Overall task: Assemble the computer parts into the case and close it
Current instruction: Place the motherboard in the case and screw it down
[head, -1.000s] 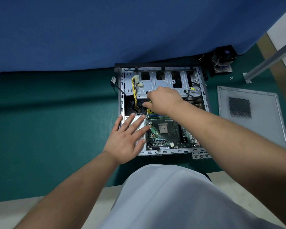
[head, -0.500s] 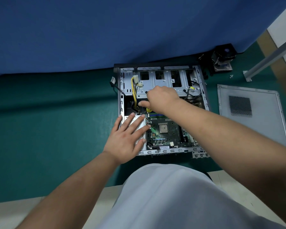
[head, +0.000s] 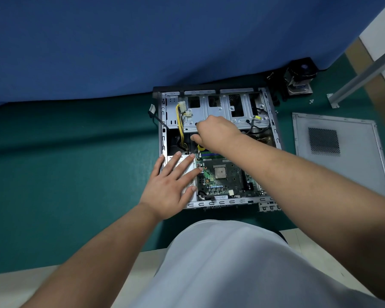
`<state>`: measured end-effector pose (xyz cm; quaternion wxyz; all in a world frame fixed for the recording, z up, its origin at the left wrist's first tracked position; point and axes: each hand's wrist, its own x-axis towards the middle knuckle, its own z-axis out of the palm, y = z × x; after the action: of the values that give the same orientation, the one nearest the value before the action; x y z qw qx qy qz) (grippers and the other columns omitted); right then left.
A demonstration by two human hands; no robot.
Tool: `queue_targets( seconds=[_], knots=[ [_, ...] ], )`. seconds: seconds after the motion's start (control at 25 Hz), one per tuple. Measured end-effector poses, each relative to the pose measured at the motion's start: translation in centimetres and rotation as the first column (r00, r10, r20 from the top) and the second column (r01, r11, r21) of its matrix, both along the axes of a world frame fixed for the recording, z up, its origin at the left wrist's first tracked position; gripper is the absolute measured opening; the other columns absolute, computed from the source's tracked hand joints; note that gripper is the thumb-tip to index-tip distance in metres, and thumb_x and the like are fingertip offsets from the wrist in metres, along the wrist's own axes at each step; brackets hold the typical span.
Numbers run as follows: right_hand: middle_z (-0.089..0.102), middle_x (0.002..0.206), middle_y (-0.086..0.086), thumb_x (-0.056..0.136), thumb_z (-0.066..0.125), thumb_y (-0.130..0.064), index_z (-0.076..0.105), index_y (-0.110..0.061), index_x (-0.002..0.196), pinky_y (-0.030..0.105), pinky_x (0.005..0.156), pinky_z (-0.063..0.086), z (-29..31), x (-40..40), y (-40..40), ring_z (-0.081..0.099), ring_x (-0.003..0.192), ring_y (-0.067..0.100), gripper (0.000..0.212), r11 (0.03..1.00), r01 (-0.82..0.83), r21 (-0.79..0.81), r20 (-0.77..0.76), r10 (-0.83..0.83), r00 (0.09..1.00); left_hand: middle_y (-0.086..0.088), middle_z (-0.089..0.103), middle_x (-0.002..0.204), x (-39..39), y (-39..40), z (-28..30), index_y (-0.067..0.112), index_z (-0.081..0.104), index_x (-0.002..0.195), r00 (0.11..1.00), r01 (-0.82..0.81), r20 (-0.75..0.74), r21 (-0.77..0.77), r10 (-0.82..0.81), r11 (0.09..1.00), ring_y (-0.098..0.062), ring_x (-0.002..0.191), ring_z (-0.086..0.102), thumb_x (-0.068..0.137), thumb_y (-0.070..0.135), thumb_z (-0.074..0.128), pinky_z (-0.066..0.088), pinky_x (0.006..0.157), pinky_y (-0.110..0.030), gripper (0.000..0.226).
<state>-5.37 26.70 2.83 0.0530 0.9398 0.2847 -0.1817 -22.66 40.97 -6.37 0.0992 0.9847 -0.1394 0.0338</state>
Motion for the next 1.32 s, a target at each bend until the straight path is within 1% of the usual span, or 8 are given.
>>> queue_targets(
  seconds=[0.16, 0.28, 0.4, 0.8, 1.0, 1.16, 1.28, 1.32],
  knots=[
    [0.062, 0.118, 0.013, 0.103, 0.042, -0.058, 0.060, -0.015, 0.124, 0.037, 0.070, 0.039, 0.2, -0.1, -0.4, 0.060, 0.098, 0.033, 0.051, 1.000, 0.012, -0.016, -0.031, -0.013, 0.999, 0.005, 0.034, 0.166, -0.1, 0.0, 0.0, 0.035, 0.051, 0.150, 1.000, 0.003, 0.008, -0.003, -0.003, 1.000, -0.026, 0.156, 0.023, 0.103, 0.048, 0.039, 0.017, 0.123, -0.060, 0.050],
    [0.052, 0.133, 0.011, 0.098, 0.062, -0.044, 0.049, -0.025, 0.139, 0.038, 0.082, 0.046, 0.9, 0.9, -1.4, 0.059, 0.115, 0.035, 0.047, 0.995, -0.095, 0.016, -0.168, 0.097, 0.981, 0.006, 0.032, 0.166, 0.0, 0.0, -0.2, 0.036, 0.050, 0.150, 1.000, 0.002, 0.015, 0.001, -0.002, 1.000, -0.026, 0.156, 0.022, 0.104, 0.049, 0.036, 0.016, 0.123, -0.059, 0.050],
    [0.059, 0.122, 0.012, 0.098, 0.060, -0.026, 0.059, -0.023, 0.130, 0.036, 0.075, 0.046, 0.6, 0.7, -1.3, 0.060, 0.107, 0.034, 0.032, 0.990, -0.123, 0.064, -0.078, 0.128, 0.989, 0.006, 0.031, 0.166, -0.1, 0.1, -0.3, 0.036, 0.049, 0.150, 1.000, 0.002, 0.022, 0.000, -0.002, 1.000, -0.026, 0.156, 0.022, 0.104, 0.048, 0.036, 0.016, 0.123, -0.059, 0.050],
    [0.062, 0.113, 0.014, 0.101, 0.051, -0.052, 0.057, -0.012, 0.119, 0.037, 0.068, 0.040, -0.9, -0.3, -1.2, 0.057, 0.093, 0.033, 0.044, 0.975, 0.167, 0.145, -0.044, -0.162, 0.986, 0.007, 0.030, 0.167, 0.0, 0.0, 0.3, 0.038, 0.046, 0.152, 0.999, 0.017, -0.034, -0.002, -0.017, 1.000, -0.026, 0.156, 0.022, 0.104, 0.050, 0.034, 0.014, 0.124, -0.058, 0.052],
    [0.066, 0.089, 0.003, 0.096, 0.057, -0.055, 0.058, -0.018, 0.107, 0.033, 0.060, 0.044, -0.2, -1.5, -5.4, 0.063, 0.078, 0.025, 0.039, 0.837, 0.388, 0.387, -0.146, -0.360, 0.921, 0.024, 0.024, 0.165, 1.2, -0.4, 1.7, 0.048, 0.047, 0.147, 0.944, -0.169, -0.313, -0.189, 0.104, 0.967, -0.011, 0.156, 0.009, 0.100, 0.054, 0.042, -0.005, 0.126, -0.042, 0.048],
    [0.075, 0.078, 0.003, 0.097, 0.066, -0.039, 0.061, -0.024, 0.104, 0.033, 0.058, 0.058, 1.0, -3.5, -11.9, 0.072, 0.062, 0.013, 0.018, 0.416, 0.691, 0.591, -0.561, -0.403, 0.723, 0.016, 0.070, 0.119, 4.4, -5.0, 4.0, 0.030, 0.072, 0.119, 0.862, -0.491, -0.434, -0.578, 0.264, 0.652, -0.017, 0.119, 0.057, 0.102, 0.034, 0.059, 0.043, 0.095, -0.027, 0.022],
    [0.077, 0.089, 0.013, 0.099, 0.066, -0.020, 0.061, -0.013, 0.109, 0.033, 0.064, 0.057, 1.0, -5.3, -15.7, 0.071, 0.070, 0.023, 0.013, 0.172, 0.828, 0.534, -0.765, -0.317, 0.560, 0.004, 0.078, 0.101, 7.7, -9.8, 6.3, 0.017, 0.071, 0.114, 0.612, -0.790, -0.790, -0.613, 0.037, -0.019, -0.017, 0.088, 0.072, 0.103, 0.037, 0.058, 0.054, 0.075, -0.031, 0.026],
    [0.076, 0.090, 0.016, 0.099, 0.064, -0.014, 0.059, -0.009, 0.111, 0.033, 0.063, 0.057, 0.8, -5.8, -16.7, 0.070, 0.071, 0.025, 0.014, 0.141, 0.857, 0.496, -0.810, -0.280, 0.515, 0.001, 0.077, 0.098, 8.7, -11.0, 6.9, 0.015, 0.071, 0.109, 0.583, -0.805, -0.811, -0.571, -0.043, -0.160, -0.017, 0.085, 0.072, 0.104, 0.036, 0.059, 0.055, 0.074, -0.031, 0.025]
  ],
)
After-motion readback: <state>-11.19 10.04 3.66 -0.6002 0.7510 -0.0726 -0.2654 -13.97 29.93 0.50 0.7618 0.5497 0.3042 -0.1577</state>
